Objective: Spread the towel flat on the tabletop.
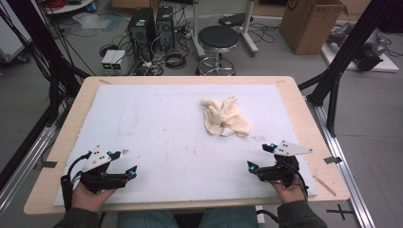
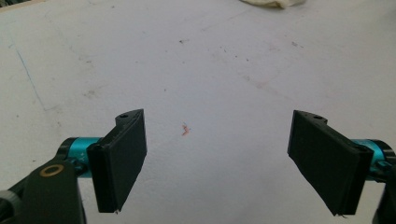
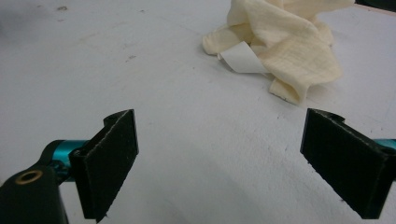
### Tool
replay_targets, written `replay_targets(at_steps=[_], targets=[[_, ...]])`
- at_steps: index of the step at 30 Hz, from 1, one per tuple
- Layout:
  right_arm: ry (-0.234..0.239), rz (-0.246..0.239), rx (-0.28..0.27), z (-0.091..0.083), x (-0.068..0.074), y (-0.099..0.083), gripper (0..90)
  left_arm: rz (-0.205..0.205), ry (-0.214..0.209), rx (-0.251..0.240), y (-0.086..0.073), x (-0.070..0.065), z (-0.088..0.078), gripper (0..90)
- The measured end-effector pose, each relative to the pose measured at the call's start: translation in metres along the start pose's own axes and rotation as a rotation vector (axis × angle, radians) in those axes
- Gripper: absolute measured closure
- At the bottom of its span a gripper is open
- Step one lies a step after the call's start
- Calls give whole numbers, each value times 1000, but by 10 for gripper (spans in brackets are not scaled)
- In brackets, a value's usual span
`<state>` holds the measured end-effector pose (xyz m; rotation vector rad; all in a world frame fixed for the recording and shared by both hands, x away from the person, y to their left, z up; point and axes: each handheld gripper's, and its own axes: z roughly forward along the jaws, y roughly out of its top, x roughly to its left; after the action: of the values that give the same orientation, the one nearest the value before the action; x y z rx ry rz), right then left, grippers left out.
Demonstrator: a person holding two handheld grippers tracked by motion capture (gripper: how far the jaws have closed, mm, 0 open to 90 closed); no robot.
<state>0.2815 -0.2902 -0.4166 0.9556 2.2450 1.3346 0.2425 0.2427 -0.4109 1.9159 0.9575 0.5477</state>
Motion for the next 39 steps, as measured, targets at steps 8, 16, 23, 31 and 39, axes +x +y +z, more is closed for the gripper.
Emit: replay_targets(at_steps=[8,16,23,31,39], targets=[[-3,6,3,3,-4,0,105,-4,-4,3,0,2,2,204],[-6,15,3,2,-4,-1,105,-6,-2,-4,0,2,2,205],[-6,20,0,3,-4,-1,105,-10,-3,-4,-1,3,1,205],[-10,26,-5,1,-3,-1,105,-14,-4,-8,-2,2,0,205],[-17,33,-12,1,-3,-1,105,-16,-3,-9,-2,3,0,206]])
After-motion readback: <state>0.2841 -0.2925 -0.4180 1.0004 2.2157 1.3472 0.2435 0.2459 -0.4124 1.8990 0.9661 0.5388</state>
